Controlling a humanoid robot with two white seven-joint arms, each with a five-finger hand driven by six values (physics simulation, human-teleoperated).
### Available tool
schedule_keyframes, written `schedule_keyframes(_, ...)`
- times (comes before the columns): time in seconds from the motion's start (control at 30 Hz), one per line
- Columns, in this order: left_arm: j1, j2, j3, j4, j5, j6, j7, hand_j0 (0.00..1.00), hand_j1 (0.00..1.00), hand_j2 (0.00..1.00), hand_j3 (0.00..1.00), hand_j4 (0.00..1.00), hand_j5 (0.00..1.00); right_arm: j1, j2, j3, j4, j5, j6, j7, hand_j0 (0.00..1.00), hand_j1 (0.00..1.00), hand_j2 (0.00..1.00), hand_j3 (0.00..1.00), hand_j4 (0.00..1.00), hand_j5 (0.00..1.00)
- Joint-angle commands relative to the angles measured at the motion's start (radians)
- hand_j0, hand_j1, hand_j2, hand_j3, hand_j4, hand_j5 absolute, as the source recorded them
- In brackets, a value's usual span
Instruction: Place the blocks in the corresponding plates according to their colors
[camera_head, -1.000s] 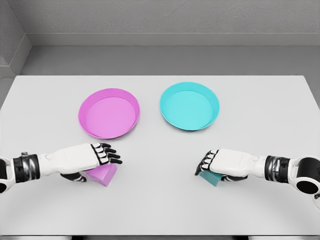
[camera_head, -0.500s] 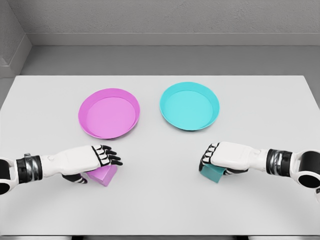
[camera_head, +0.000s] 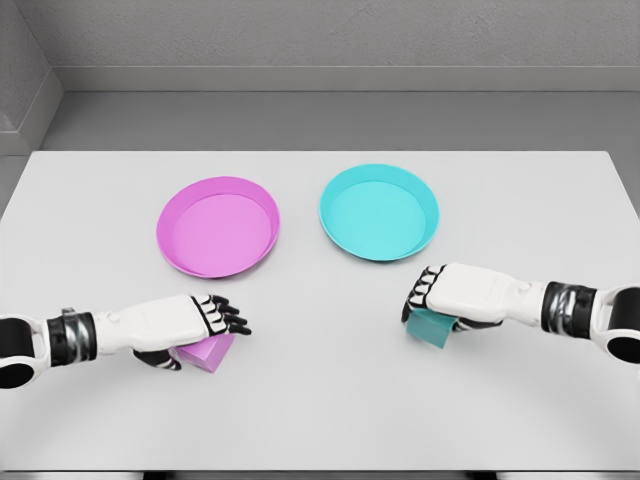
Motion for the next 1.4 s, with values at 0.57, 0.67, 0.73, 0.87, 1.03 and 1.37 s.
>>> schedule_keyframes(0.57,-0.038,0.002,0.006,0.004,0.015,0.001,-0.007,0.61,0.61,0.61,0.61,0.61,0.61,-0.083,0.006,-0.006,0.056,-0.002,0.003,0.0,0.64,0.64,0.64,0.64,0.64,0.64)
schedule_keyframes(0.67,-0.061,0.002,0.008,0.006,0.017,0.001,-0.007,0.61,0.61,0.61,0.61,0.61,0.61,-0.091,0.012,-0.006,0.065,0.0,0.003,0.0,0.63,0.63,0.63,0.63,0.63,0.63)
schedule_keyframes(0.73,-0.08,0.002,0.008,0.011,0.017,0.001,-0.007,0.61,0.61,0.61,0.61,0.61,0.61,-0.098,0.012,-0.006,0.073,0.0,0.003,0.0,0.6,0.6,0.6,0.6,0.6,0.6)
schedule_keyframes(0.87,-0.094,0.002,0.008,0.012,0.019,0.001,-0.007,0.61,0.61,0.61,0.61,0.61,0.61,-0.104,0.014,-0.006,0.074,0.0,0.003,0.0,0.6,0.6,0.6,0.6,0.6,0.6)
schedule_keyframes(1.03,-0.124,-0.001,0.008,0.043,0.02,0.001,-0.007,0.61,0.61,0.61,0.61,0.61,0.61,-0.121,0.017,-0.006,0.096,0.0,0.003,0.0,0.6,0.6,0.6,0.6,0.6,0.6)
schedule_keyframes(1.37,-0.179,-0.052,0.008,0.078,0.019,0.001,-0.007,0.61,0.61,0.61,0.61,0.61,0.61,-0.164,0.054,-0.004,0.154,0.001,0.003,0.0,0.6,0.6,0.6,0.6,0.6,0.6)
